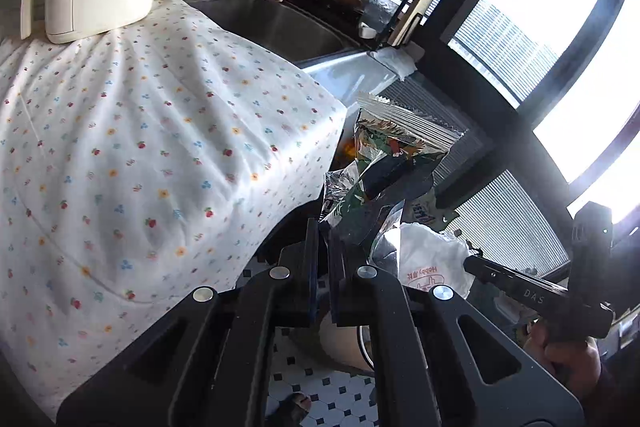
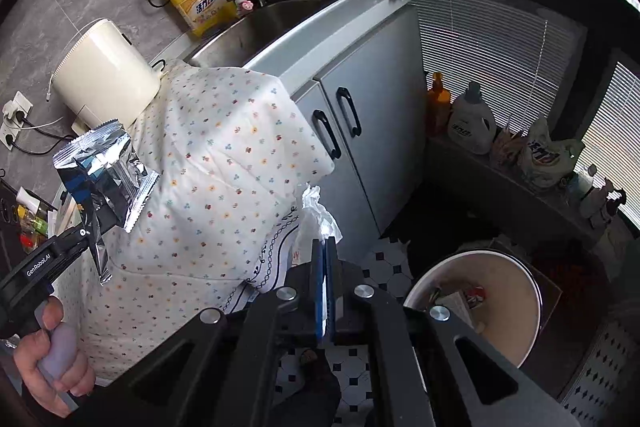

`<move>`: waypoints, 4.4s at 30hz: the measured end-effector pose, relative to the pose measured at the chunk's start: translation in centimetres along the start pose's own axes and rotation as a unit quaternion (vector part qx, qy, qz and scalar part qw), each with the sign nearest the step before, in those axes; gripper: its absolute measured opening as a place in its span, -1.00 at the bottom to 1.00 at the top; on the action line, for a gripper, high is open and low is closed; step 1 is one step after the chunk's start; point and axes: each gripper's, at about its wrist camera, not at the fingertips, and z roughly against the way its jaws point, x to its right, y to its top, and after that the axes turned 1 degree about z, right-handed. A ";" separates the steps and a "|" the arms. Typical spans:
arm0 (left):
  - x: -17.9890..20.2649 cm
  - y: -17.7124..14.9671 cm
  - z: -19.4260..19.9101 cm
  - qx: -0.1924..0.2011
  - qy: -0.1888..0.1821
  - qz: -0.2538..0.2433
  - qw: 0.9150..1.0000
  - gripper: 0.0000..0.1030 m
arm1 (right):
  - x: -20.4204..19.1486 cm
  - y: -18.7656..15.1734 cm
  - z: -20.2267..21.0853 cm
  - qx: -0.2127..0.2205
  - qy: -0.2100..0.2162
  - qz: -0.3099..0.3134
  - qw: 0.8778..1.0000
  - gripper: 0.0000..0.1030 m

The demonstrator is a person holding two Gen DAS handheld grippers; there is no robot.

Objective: Collect trash

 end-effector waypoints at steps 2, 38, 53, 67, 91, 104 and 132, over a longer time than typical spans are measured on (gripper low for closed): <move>1.9 -1.1 -1.4 -0.012 -0.008 -0.006 1.000 -0.90 | 2.9 -1.2 0.5 -0.005 -0.014 -0.015 1.000 -0.96; 18.3 -13.3 -16.6 -0.193 -0.048 -0.086 0.976 -0.13 | 24.1 -12.7 6.7 -0.006 -0.107 -0.166 0.980 0.22; 14.0 -8.2 -2.5 -0.080 0.029 -0.049 0.995 0.22 | 18.2 -10.7 9.7 0.012 -0.056 -0.107 0.993 0.52; 9.5 -8.8 11.6 0.008 0.073 -0.037 0.997 0.87 | 7.2 -11.3 15.7 0.057 -0.042 -0.041 0.997 0.85; 5.2 -16.3 30.9 0.122 0.131 -0.030 0.983 0.88 | -5.6 -18.4 27.5 0.132 -0.008 0.061 0.989 0.85; 3.9 -19.5 36.4 0.161 0.154 -0.020 0.975 0.88 | -9.6 -20.8 29.9 0.131 0.031 0.096 0.986 0.85; 2.5 -19.8 38.8 0.183 0.180 -0.005 0.967 0.88 | -12.5 -21.0 29.1 0.128 0.056 0.129 0.982 0.85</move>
